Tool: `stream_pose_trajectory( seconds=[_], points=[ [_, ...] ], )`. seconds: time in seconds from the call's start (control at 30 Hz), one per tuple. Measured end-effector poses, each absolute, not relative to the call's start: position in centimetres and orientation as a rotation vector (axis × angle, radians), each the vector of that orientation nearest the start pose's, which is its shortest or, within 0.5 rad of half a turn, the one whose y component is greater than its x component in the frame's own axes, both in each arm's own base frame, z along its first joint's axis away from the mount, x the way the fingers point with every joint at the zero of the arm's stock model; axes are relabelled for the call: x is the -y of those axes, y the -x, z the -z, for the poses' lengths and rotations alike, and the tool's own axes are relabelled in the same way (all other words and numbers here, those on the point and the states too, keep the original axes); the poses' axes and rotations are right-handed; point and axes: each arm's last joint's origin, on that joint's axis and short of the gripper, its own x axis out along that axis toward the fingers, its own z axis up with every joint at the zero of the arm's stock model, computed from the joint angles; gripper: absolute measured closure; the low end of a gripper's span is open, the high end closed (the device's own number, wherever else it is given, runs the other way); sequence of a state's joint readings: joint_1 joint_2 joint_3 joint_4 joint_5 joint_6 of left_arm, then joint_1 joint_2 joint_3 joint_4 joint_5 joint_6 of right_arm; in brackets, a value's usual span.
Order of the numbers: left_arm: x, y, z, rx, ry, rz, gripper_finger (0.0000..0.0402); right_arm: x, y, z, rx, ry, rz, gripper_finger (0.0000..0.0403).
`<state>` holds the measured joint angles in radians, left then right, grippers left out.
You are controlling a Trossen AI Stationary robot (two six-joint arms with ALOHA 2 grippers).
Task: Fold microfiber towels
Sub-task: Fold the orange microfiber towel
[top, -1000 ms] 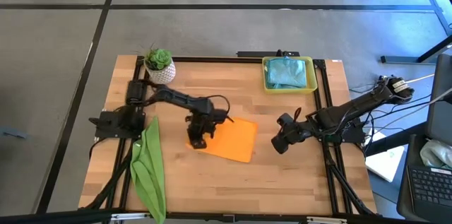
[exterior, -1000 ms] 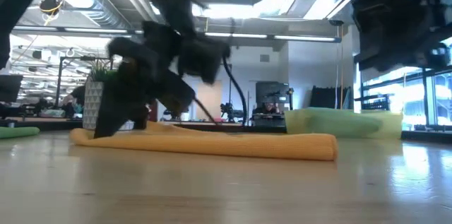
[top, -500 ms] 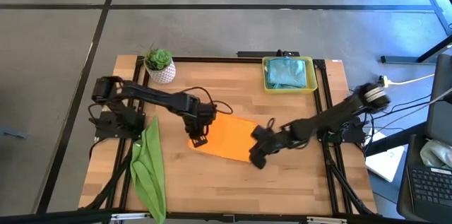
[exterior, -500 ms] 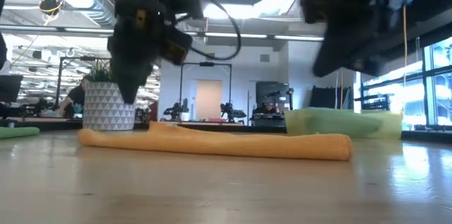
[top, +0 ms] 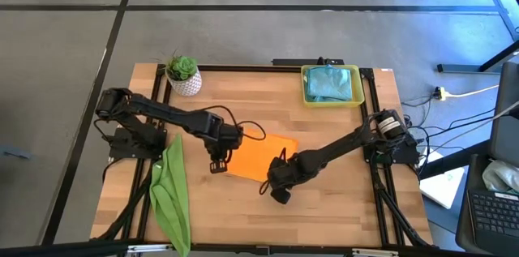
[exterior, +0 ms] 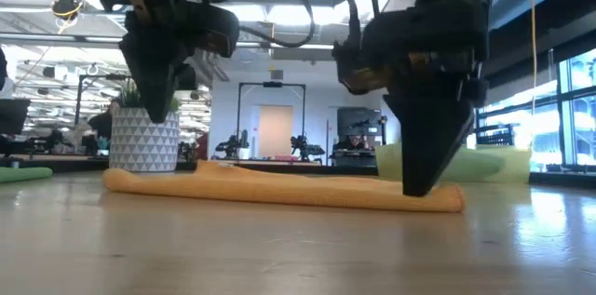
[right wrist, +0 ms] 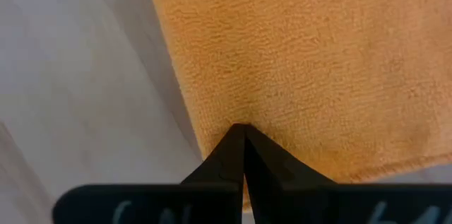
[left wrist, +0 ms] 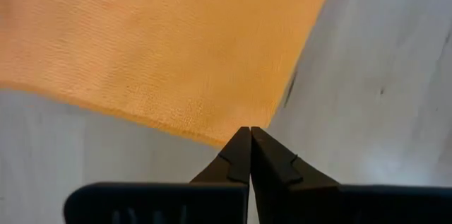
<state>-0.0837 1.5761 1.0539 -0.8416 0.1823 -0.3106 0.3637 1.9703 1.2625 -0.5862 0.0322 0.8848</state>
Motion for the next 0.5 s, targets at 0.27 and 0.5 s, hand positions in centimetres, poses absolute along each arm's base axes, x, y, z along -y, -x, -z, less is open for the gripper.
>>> stream_pose_trajectory(
  seconds=[0.27,0.5],
  points=[
    [4.8,-26.8,-17.3,-1.410,0.318,0.022,0.0401,-11.9,-34.3,-13.5,-1.377,-0.408,0.256,0.0390],
    [6.4,-25.7,-15.6,-1.431,0.412,-0.009,0.0401,-10.2,-33.8,-12.8,-1.485,-0.236,0.030,0.0389]
  ],
)
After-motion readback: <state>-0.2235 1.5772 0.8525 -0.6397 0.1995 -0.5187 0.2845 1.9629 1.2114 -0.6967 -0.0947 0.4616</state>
